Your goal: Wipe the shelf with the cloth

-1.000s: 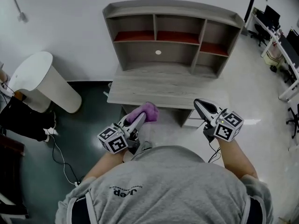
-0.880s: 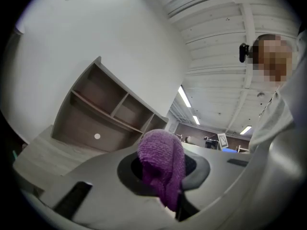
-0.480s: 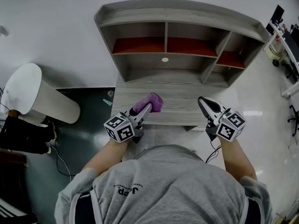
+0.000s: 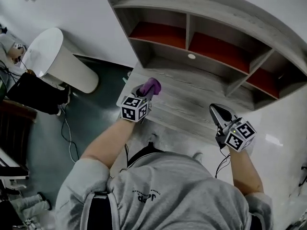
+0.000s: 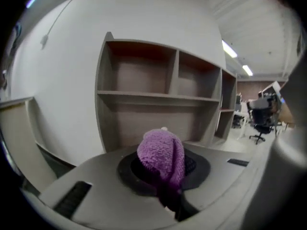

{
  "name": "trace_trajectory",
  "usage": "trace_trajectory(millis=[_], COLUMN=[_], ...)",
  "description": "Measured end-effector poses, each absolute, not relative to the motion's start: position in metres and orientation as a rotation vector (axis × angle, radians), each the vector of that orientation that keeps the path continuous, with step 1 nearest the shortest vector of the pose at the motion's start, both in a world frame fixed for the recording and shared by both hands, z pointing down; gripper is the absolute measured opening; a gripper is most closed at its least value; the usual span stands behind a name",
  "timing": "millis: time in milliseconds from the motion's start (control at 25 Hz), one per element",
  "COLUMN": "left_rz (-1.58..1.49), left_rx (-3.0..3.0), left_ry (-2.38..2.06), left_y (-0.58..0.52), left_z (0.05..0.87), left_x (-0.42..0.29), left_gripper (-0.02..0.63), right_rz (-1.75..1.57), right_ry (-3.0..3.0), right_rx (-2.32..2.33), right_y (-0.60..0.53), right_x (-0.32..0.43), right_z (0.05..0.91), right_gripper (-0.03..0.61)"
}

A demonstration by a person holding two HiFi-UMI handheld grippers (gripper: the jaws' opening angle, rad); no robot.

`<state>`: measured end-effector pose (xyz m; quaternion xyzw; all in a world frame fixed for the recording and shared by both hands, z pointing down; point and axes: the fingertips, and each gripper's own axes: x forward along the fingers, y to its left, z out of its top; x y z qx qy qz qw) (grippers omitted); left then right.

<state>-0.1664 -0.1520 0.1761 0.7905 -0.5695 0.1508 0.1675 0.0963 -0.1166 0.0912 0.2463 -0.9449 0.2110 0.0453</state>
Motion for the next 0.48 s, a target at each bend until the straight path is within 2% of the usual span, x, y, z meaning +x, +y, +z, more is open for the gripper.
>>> trace_trajectory(millis=[280, 480], left_rz=[0.946, 1.289], left_rx=[2.123, 2.009], left_ry=[-1.826, -1.842], left_y=[-0.288, -0.356], left_z=[0.276, 0.333], left_x=[-0.247, -0.275], left_gripper=[0.067, 0.069], right_rz=[0.764, 0.912], right_ry=[-2.838, -2.838], right_rx=[0.818, 0.807], right_y=[-0.161, -0.162], right_x=[0.054, 0.036], right_z=[0.170, 0.216], right_gripper=[0.014, 0.014])
